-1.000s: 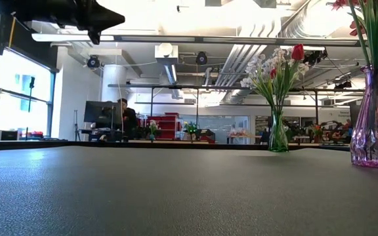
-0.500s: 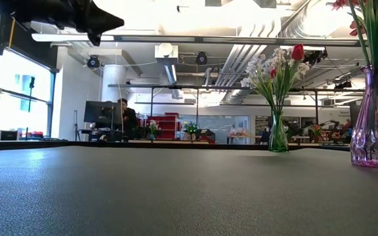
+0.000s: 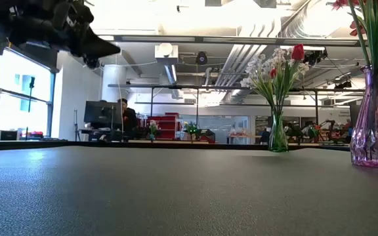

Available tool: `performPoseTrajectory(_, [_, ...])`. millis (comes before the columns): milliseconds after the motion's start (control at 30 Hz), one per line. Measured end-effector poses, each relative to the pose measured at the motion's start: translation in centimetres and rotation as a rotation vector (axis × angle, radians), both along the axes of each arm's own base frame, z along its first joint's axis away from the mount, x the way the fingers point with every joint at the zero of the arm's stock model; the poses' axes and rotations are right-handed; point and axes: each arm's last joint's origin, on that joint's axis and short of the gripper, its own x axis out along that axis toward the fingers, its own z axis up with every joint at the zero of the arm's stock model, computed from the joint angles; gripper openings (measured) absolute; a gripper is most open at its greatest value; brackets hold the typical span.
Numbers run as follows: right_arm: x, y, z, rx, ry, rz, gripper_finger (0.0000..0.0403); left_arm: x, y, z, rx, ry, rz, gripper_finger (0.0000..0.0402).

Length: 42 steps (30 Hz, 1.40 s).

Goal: Sort flowers into vase by color
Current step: Return to Home Position

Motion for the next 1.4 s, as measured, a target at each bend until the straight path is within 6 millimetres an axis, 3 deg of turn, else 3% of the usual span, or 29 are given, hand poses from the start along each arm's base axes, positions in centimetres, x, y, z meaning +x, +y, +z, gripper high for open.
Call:
performPoseTrajectory(167, [-1.9, -0.9, -2.7, -0.019, -0.070, 0.035, 0.0000, -0.6, 0.2, -1.7, -0.010, 0.003, 0.036, 0.0000])
performPoseTrajectory(367, [-2.5, -1.0, -6.0, -0.095, -0.114, 0.100, 0.0000, -1.1, 0.3, -3.5, -0.034, 0.002, 0.059, 0.0000])
performPoseTrajectory(667, [-0.2, -0.1, -11.3, -0.101, 0.075, 0.034, 0.0000, -1.5, 0.1, -5.8, -0.097, -0.020, 0.088, 0.0000])
performPoseTrajectory(1067, [1.5, 0.8, -13.3, 0.007, 0.035, 0.013, 0.0000, -1.6, 0.0, -6.2, -0.109, -0.012, 0.093, 0.0000])
performPoseTrajectory(1400, [2.9, 1.3, -15.1, -0.040, 0.027, -0.052, 0.0000, -1.6, 0.0, -6.3, -0.112, -0.007, 0.094, 0.0000])
